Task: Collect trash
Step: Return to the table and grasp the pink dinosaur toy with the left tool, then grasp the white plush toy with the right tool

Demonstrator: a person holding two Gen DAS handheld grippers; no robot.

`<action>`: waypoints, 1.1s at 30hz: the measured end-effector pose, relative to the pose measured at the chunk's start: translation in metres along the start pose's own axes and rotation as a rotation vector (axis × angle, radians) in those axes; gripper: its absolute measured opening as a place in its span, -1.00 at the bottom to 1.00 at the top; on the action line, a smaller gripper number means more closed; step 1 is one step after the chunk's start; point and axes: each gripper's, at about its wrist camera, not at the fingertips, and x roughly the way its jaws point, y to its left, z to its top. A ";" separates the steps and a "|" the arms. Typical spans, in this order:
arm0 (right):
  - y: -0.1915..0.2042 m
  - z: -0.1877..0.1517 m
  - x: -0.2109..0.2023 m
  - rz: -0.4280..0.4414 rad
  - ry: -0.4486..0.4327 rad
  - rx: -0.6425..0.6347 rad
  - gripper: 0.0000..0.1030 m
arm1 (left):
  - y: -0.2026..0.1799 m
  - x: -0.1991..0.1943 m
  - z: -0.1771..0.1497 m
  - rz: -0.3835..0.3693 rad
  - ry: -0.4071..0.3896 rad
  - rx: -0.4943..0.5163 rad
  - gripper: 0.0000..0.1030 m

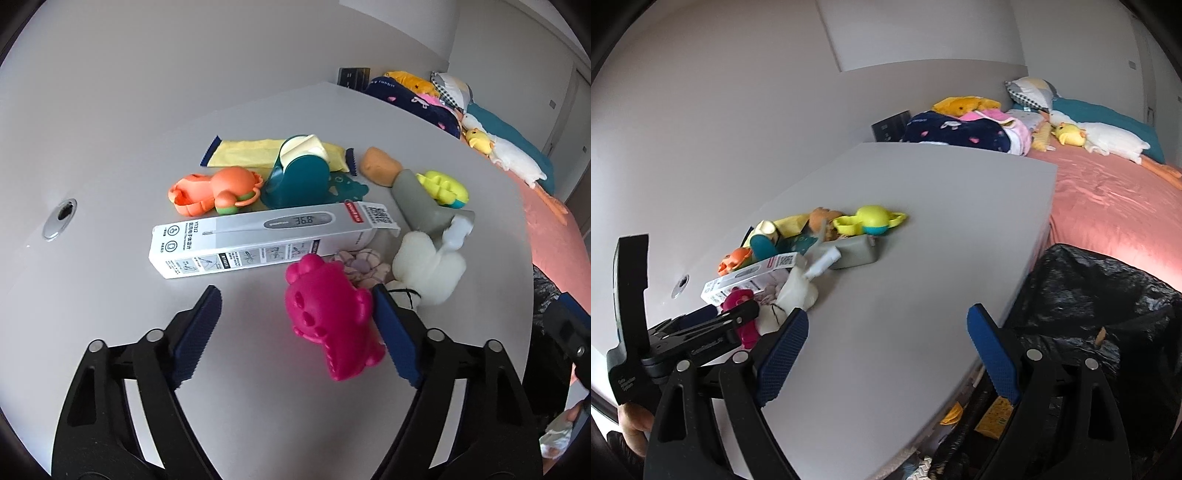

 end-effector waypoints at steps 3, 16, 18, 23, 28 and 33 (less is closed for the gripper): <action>0.010 0.001 0.009 0.015 0.018 -0.003 0.71 | 0.008 0.005 -0.001 -0.021 0.025 -0.036 0.21; 0.065 0.007 0.052 0.071 0.121 -0.032 0.71 | 0.033 -0.009 -0.001 -0.001 -0.053 -0.066 -0.21; 0.069 0.008 0.060 0.061 0.138 -0.015 0.70 | 0.036 -0.011 0.001 0.005 -0.061 -0.068 -0.21; 0.069 0.011 0.077 0.029 0.180 0.040 0.48 | 0.046 -0.012 0.006 0.031 -0.071 -0.092 -0.21; 0.074 0.012 0.087 0.005 0.194 0.029 0.14 | 0.051 -0.015 0.007 0.056 -0.084 -0.099 -0.21; 0.077 0.010 0.086 0.072 0.201 0.032 -0.26 | 0.050 -0.017 0.006 0.065 -0.091 -0.093 -0.21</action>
